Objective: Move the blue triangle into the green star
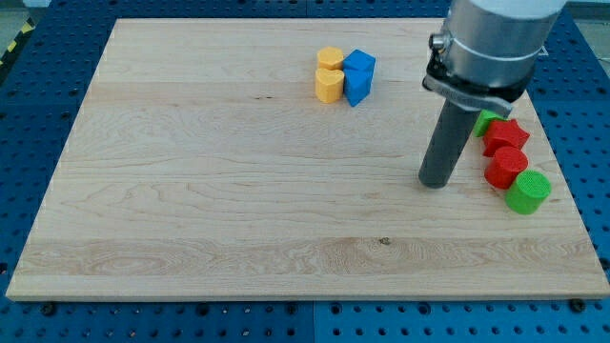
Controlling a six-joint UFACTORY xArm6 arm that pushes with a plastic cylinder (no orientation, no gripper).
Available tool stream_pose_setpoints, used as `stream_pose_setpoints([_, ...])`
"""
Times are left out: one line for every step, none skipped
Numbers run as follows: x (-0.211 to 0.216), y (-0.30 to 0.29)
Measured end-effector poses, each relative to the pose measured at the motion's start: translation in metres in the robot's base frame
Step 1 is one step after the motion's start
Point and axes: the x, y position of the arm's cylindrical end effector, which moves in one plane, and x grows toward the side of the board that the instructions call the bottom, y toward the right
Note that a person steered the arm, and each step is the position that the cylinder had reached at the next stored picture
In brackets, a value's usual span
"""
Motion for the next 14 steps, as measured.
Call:
stream_pose_setpoints([0.032, 0.005])
stream_pose_setpoints([0.048, 0.021])
stream_pose_setpoints([0.025, -0.004])
stream_pose_setpoints([-0.021, -0.058])
stream_pose_setpoints([-0.063, -0.104])
stream_pose_setpoints([-0.113, -0.118])
stream_pose_setpoints([-0.133, -0.121])
stream_pose_setpoints([-0.133, -0.121])
stream_pose_setpoints([-0.133, -0.121])
stream_pose_setpoints([-0.133, -0.121])
stream_pose_setpoints([-0.138, -0.113])
stream_pose_setpoints([-0.142, -0.071])
stream_pose_setpoints([-0.142, -0.075])
stream_pose_setpoints([-0.152, -0.114])
